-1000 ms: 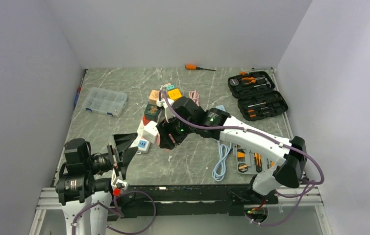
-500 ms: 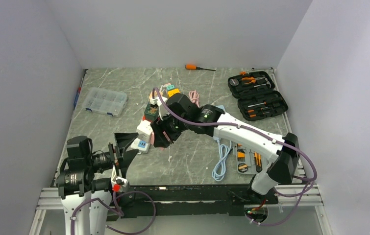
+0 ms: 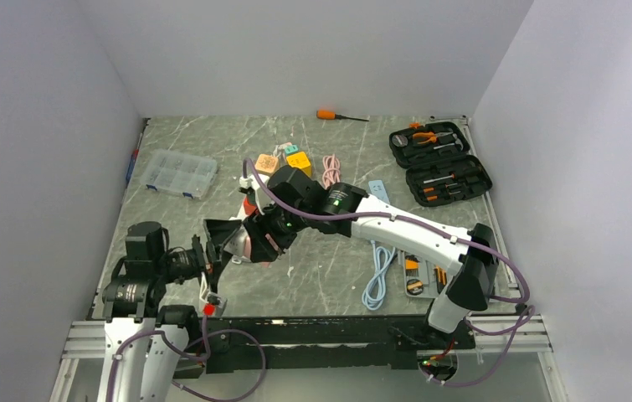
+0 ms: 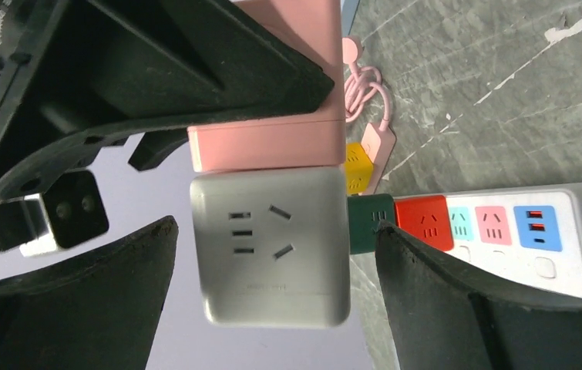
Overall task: Pull the plug off the socket
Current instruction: Remove the plug from the socket.
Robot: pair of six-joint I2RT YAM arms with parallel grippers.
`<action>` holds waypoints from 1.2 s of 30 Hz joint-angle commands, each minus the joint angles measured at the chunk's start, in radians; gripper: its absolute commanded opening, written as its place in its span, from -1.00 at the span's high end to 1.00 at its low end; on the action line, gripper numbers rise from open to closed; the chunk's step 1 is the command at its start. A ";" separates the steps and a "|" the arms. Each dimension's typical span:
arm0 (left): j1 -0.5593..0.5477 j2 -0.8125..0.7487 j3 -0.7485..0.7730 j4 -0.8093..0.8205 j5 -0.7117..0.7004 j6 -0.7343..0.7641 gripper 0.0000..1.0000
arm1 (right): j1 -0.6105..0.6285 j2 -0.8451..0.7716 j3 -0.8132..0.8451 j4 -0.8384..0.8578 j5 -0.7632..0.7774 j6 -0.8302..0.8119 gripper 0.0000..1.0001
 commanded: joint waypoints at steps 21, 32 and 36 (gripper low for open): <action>-0.398 0.033 -0.054 0.356 -0.483 -0.281 0.55 | 0.015 -0.061 -0.079 0.129 -0.004 0.041 1.00; -0.404 0.044 -0.107 0.418 -0.586 -0.288 0.95 | 0.015 -0.172 -0.244 0.103 -0.016 0.056 1.00; -0.404 0.041 -0.137 0.441 -0.596 -0.265 0.99 | 0.016 -0.223 -0.315 0.090 -0.015 0.076 1.00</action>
